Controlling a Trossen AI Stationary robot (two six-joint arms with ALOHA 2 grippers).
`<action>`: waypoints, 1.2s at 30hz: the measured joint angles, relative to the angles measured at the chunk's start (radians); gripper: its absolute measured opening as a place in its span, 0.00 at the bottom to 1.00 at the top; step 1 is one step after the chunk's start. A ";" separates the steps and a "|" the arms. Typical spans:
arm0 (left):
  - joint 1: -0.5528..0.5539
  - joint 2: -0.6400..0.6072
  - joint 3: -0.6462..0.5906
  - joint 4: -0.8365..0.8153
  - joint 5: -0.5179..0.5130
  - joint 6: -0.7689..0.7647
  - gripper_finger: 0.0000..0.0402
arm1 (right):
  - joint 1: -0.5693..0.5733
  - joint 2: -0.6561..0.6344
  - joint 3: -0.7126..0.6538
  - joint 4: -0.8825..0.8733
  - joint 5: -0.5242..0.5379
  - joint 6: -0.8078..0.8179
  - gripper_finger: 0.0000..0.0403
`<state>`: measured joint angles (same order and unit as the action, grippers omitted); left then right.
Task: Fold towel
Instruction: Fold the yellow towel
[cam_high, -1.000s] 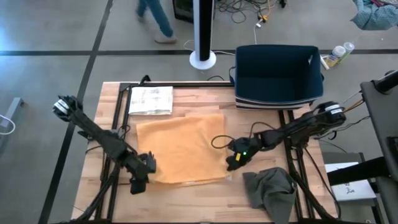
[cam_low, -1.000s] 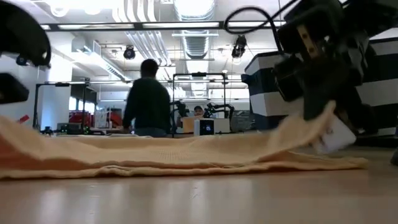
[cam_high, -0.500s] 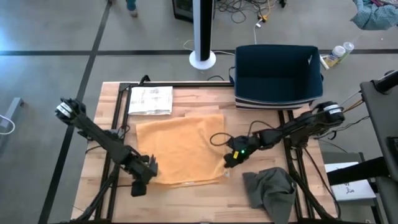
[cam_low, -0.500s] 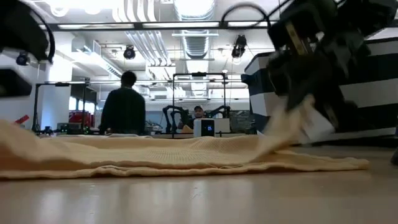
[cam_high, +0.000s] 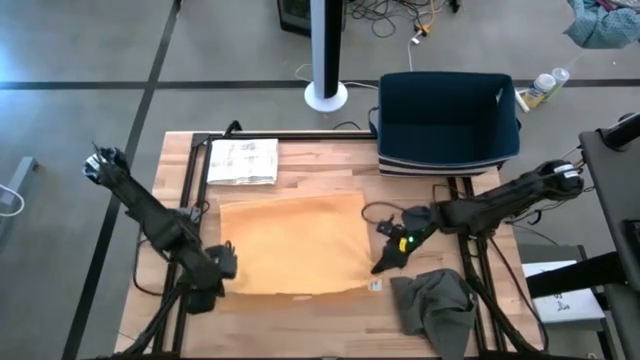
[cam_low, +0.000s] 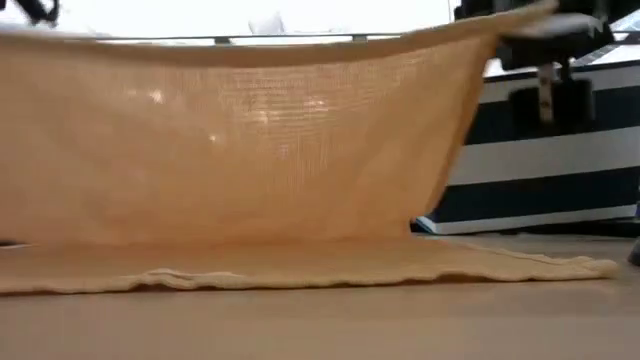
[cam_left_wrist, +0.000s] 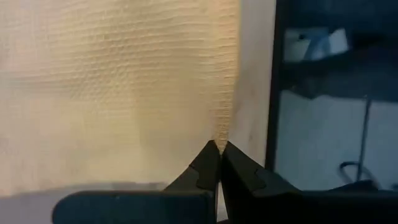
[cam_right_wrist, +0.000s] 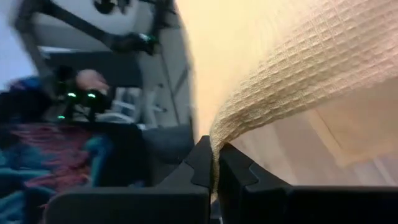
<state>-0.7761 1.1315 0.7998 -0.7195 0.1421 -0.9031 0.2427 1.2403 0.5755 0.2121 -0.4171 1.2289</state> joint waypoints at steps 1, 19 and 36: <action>-0.007 0.029 -0.015 0.054 0.011 0.000 0.00 | 0.016 0.033 0.000 0.003 0.020 0.001 0.01; 0.002 0.176 -0.063 -0.003 0.037 0.028 0.01 | 0.062 0.319 0.055 0.006 0.097 0.027 0.01; 0.432 -0.231 0.103 -0.698 -0.332 0.188 0.00 | -0.267 -0.034 0.176 -0.215 0.376 -0.234 0.01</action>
<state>-0.3439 0.9009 0.9025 -1.4176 -0.1904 -0.7152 -0.0247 1.2065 0.7514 -0.0027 -0.0409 0.9948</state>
